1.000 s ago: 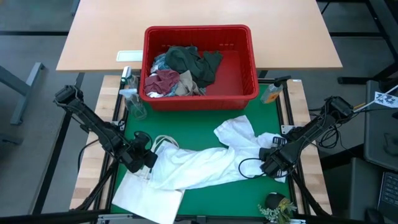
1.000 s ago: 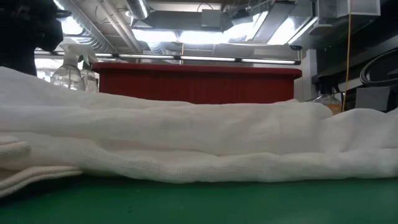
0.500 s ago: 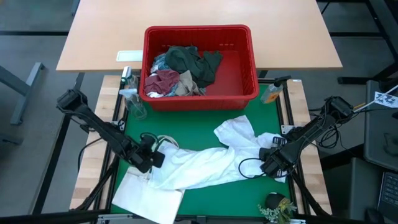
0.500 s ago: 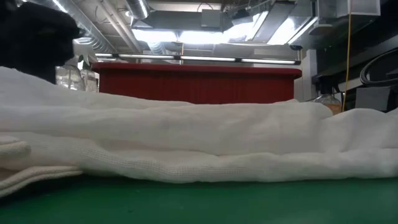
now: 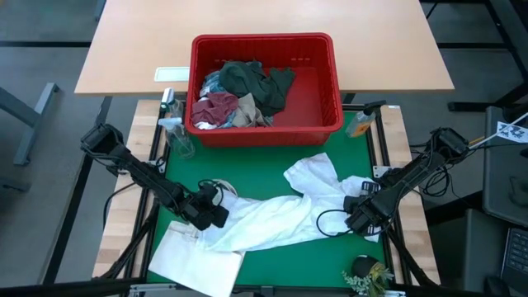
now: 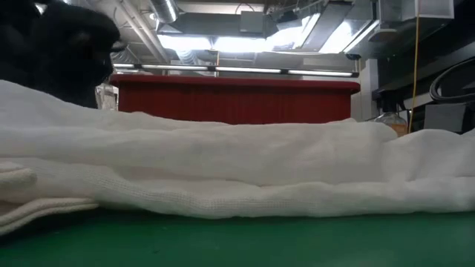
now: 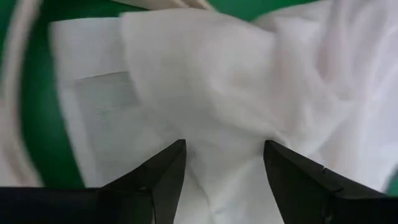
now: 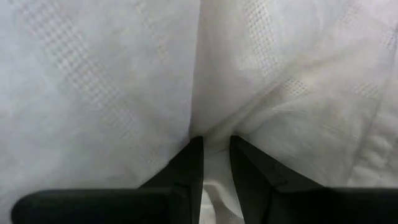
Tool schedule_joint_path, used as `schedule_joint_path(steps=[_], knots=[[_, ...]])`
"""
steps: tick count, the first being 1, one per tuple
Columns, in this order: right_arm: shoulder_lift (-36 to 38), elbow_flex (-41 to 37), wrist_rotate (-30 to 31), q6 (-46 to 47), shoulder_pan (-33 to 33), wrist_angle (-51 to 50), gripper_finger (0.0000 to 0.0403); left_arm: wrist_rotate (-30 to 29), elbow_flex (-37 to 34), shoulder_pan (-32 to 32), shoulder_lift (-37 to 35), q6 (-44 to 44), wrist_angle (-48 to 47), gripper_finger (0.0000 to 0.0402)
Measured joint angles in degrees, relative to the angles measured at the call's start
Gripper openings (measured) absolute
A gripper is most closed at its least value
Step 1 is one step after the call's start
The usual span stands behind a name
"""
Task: Fold Laundry from Bin
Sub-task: Fold the white polo shirt
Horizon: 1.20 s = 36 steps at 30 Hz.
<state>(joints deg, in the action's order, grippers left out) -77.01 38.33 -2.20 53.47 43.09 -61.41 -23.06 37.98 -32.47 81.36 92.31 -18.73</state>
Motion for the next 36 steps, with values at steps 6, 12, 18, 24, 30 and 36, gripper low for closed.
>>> schedule_joint_path(steps=[6,12,18,24,30,36], knots=[[0.0,0.0,0.0,0.0,0.0,-0.01,0.008,0.04,0.0,0.0,0.0,0.07,0.64,0.0169],[0.0,0.0,0.0,0.0,0.0,0.0,0.008,-0.2,0.0,0.0,0.0,0.14,0.6,0.0085],[0.0,0.0,-0.02,0.0,0.0,0.0,0.008,1.16,0.0,-0.02,-0.6,0.84,-0.34,0.0008],[0.0,0.0,-1.88,0.0,0.02,0.0,0.008,3.36,0.02,-1.39,-2.83,5.27,-6.6,0.0002],[0.0,0.0,-2.72,0.02,0.02,-0.12,0.008,7.87,0.04,-4.03,-4.92,11.38,-15.58,0.0001],[0.02,0.0,-3.39,0.07,0.02,0.0,0.008,15.29,0.07,-6.8,-4.9,15.6,-22.81,0.0001]])
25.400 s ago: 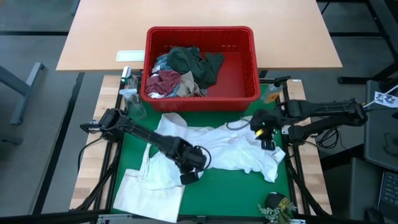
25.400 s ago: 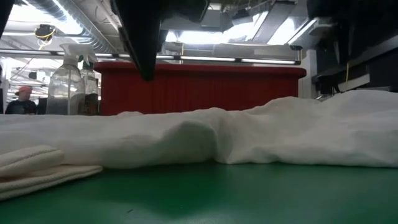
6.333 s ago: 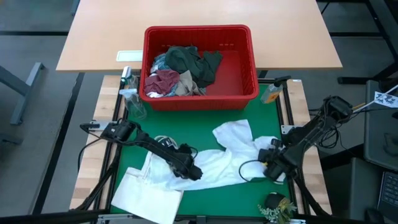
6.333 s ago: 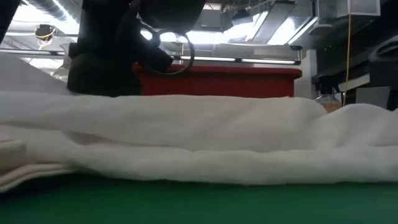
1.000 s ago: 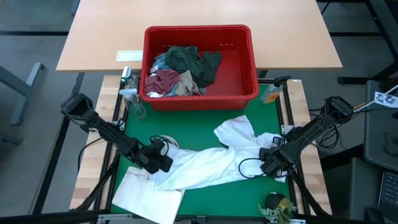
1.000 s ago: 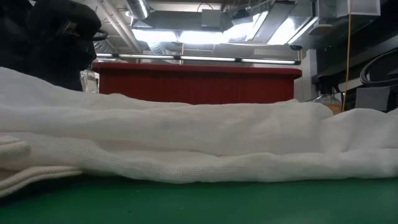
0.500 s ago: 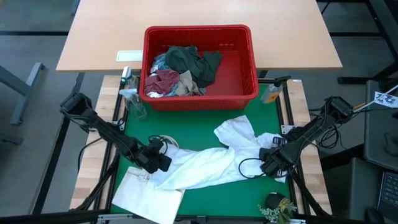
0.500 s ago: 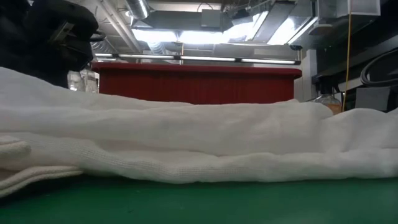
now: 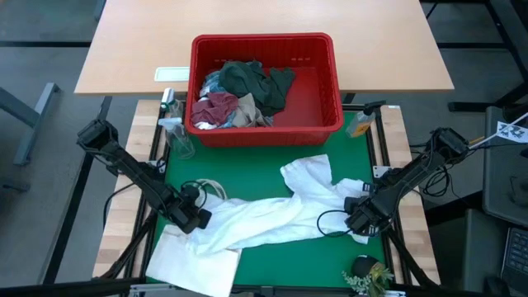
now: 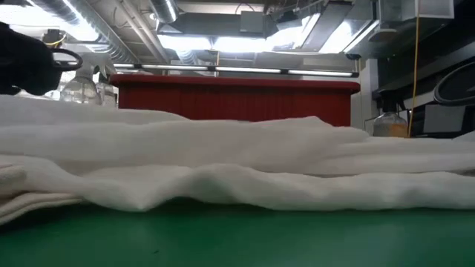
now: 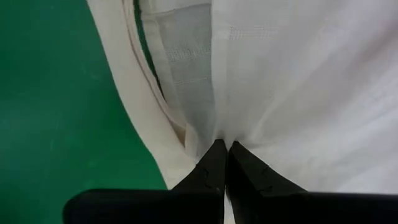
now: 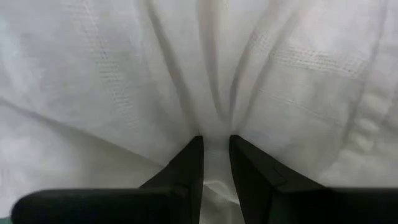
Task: Fold Laundry from Bin
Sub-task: Fold the white polo shirt
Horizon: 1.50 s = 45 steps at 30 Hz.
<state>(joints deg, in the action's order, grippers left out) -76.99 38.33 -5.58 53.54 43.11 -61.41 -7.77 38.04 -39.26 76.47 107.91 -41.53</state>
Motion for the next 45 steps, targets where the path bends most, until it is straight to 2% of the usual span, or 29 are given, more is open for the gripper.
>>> schedule_joint_path(steps=[4,14,22,27,31,39,45], knots=[[0.0,0.0,0.0,0.0,0.0,-0.11,0.008,0.0,0.02,-0.72,0.0,-0.01,-0.05,0.0002],[0.0,0.0,0.15,-0.11,0.04,-2.38,0.008,0.33,-0.02,-0.35,0.04,0.03,-0.66,0.0037],[3.71,1.51,0.07,-0.47,0.07,-7.56,0.008,0.22,-0.02,-0.35,0.07,0.14,-0.6,0.0026],[8.61,4.93,4.39,0.29,0.07,-9.91,0.008,0.1,-0.02,-0.35,0.07,0.03,-0.6,0.0011],[11.44,7.01,7.4,0.57,0.07,-4.2,0.008,-0.54,-0.02,-0.35,0.07,0.03,-0.55,0.0002],[10.86,6.29,10.15,-6.56,0.52,19.57,0.008,-4.45,-0.02,-0.35,0.07,0.0,-0.49,0.0007],[5.63,3.47,9.88,-5.94,0.52,20.31,0.008,-5.09,-0.04,-0.43,0.09,-0.03,-0.46,0.0008]])
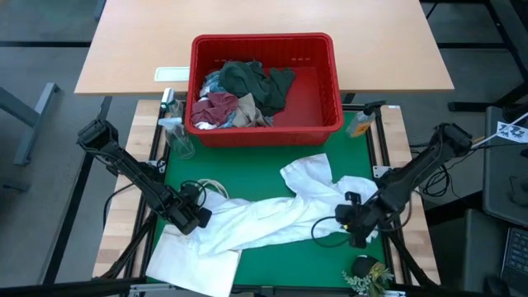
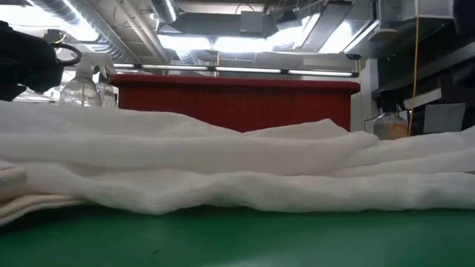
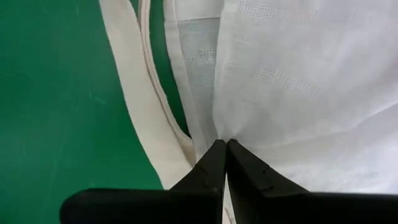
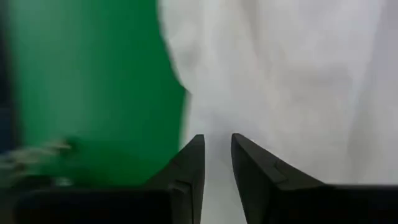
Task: Fold Laundry from Bin
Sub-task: Fold the white polo shirt
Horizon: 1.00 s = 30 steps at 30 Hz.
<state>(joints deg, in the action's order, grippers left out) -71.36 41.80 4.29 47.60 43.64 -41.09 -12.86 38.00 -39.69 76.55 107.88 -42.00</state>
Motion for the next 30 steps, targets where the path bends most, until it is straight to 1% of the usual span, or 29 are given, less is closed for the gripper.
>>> schedule_joint_path(steps=[3,7,10,12,17,22,30], knots=[[-3.31,-2.37,-2.6,1.84,-0.02,-0.68,0.008,0.02,0.0,-0.1,0.0,0.02,-0.02,0.0008],[-6.98,-4.34,-11.29,1.75,-0.07,-0.51,0.008,0.0,0.0,-0.08,0.0,0.06,-0.06,0.0007],[-8.3,-4.65,-17.96,1.55,0.66,-0.84,0.008,0.52,0.0,-0.08,0.0,1.03,-1.42,0.0002],[-8.44,-4.69,-20.06,1.45,1.71,-0.93,0.008,1.05,0.0,-0.08,0.0,2.31,-2.78,0.0002],[-8.23,-4.54,-19.35,1.62,4.13,-0.83,0.008,2.42,0.01,-0.08,-0.24,4.52,-4.79,0.0002],[-8.21,-4.54,-19.39,1.63,3.98,-0.95,0.008,2.36,1.93,-0.08,-1.58,3.51,-7.58,0.0001],[-8.21,-4.54,-19.36,1.62,3.98,-0.97,0.008,1.51,9.4,0.08,-1.73,4.54,-25.83,0.0]])
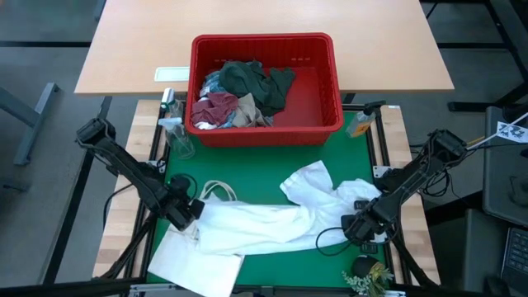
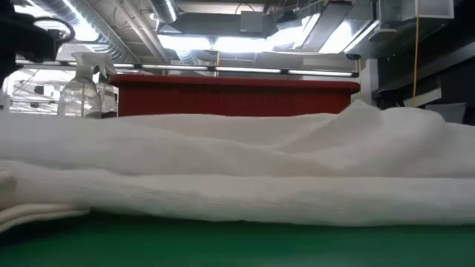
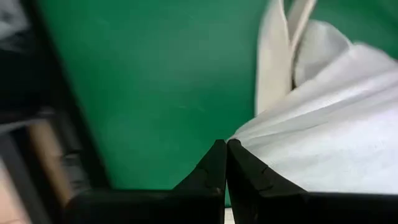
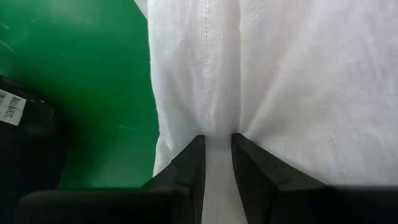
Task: Fold Laundry from Bin
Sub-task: Fold the white polo shirt
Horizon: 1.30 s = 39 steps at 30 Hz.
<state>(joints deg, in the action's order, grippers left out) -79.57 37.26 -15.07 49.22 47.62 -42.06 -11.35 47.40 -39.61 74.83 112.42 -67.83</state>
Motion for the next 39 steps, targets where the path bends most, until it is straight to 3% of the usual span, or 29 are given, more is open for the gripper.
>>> schedule_joint_path(steps=[9,27,39], knots=[[0.0,0.0,0.0,-0.01,0.0,-0.02,0.008,1.08,3.45,0.0,0.0,0.71,-8.89,0.0],[0.0,0.0,-0.02,-0.01,0.02,-0.04,0.008,3.31,6.25,0.0,0.02,-3.54,-7.38,0.0001],[0.0,0.0,-0.04,0.01,0.03,-0.04,0.008,3.91,6.25,0.37,0.02,-6.09,-5.91,0.0107]])
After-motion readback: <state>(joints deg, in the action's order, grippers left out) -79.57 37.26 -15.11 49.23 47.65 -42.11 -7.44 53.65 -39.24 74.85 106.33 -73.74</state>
